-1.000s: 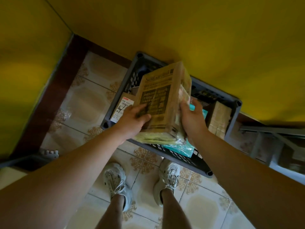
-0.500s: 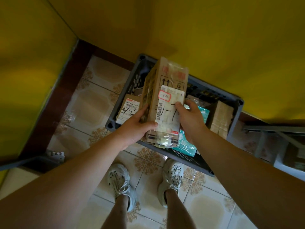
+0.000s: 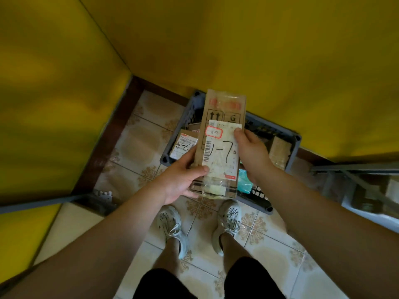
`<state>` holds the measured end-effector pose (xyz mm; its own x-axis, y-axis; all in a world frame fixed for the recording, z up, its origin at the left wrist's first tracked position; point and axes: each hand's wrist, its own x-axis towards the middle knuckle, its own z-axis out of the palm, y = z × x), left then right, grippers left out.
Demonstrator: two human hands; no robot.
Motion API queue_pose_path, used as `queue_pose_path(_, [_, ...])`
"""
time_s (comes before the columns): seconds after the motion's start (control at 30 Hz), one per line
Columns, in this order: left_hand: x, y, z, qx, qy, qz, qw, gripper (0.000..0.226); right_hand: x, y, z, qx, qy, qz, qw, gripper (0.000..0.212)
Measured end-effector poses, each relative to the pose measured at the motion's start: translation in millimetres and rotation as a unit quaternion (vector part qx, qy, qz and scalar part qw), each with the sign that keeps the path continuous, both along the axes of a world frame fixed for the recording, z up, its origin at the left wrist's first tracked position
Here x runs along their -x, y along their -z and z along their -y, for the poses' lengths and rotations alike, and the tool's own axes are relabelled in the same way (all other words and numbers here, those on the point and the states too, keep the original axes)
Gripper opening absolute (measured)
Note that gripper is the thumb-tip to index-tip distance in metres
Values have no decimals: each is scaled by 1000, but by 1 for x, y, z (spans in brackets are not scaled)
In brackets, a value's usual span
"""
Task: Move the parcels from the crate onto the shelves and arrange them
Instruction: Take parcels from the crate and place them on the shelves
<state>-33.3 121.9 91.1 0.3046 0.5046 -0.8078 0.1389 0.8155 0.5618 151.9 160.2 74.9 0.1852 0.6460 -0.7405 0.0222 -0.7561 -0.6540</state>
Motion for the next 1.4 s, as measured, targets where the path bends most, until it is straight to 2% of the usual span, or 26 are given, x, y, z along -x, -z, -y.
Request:
queue_pose_path(0.13, [11,-77,24,-41,-24,-3,999,53,6,-82,19,-41,-25,45,998,37])
queue_pose_path(0.23, [19,-131,39,-76,-26,0,997,44,11,-142,32,-78,12,50,996,34])
queue_pose_path(0.37, [31,-193,56,-170,13,-6,985,55,18,-211,62,-162,29,55,985,70])
queue_pose_path(0.53, [37,-263,91,-326,82,-24,942,46,29,-281,123,-244,82,105,961,61])
queue_pose_path(0.67, [37,-314,133,-398,111,4,911,39,27,-335,179,-276,126,137,943,61])
queue_pose_path(0.87, [14,-384,190,-498,160,26,852,37,9,-410,267,-357,202,204,889,73])
queue_pose_path(1.03, [-17,-429,251,-549,183,57,814,46,-15,-472,350,-381,218,260,860,79])
queue_pose_path(1.2, [-67,-455,341,-587,201,119,775,45,-52,-505,466,-419,241,334,809,81])
queue_pose_path(1.4, [-154,-457,486,-554,270,209,760,42,-119,-509,642,-402,313,377,773,83])
